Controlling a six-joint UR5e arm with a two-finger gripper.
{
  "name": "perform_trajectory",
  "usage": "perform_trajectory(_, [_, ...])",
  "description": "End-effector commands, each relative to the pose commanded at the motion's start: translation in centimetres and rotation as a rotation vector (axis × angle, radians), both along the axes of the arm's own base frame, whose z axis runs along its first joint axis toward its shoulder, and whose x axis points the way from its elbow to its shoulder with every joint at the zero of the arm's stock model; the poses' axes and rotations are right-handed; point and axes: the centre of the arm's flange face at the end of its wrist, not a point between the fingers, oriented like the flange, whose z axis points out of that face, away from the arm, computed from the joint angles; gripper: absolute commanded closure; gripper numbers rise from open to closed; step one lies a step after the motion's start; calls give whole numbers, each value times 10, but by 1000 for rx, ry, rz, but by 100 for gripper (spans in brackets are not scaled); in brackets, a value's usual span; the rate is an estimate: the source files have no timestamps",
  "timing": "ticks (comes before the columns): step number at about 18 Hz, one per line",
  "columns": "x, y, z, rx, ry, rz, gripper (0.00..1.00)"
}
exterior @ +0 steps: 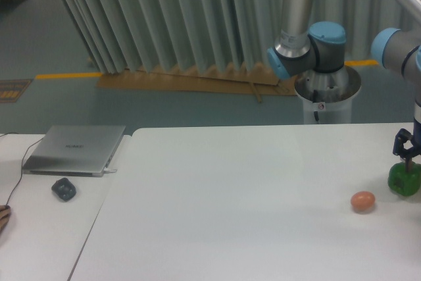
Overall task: Place the red pepper on the table
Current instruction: 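Open the gripper and release the green bell pepper onto the table, then lift the empty gripper up and away from the green pepper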
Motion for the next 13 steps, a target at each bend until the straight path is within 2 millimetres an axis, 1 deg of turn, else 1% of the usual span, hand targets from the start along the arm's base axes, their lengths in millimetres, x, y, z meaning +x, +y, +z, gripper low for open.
perform_trajectory(5, [-1, -1, -1, -8, 1, -8, 0])
perform_trajectory(7, [-18, -16, 10, 2, 19, -13, 0])
perform_trajectory(8, [-22, -18, 11, -10, 26, -74, 0])
perform_trajectory(9, [-30, -27, 9, -23, 27, -129, 0])
perform_trajectory(11, [-45, -41, -2, -47, 20, -182, 0])
perform_trajectory(12, [-58, -55, -4, -51, 28, -188, 0])
perform_trajectory(13, [-72, -65, -12, -56, 41, -218, 0])
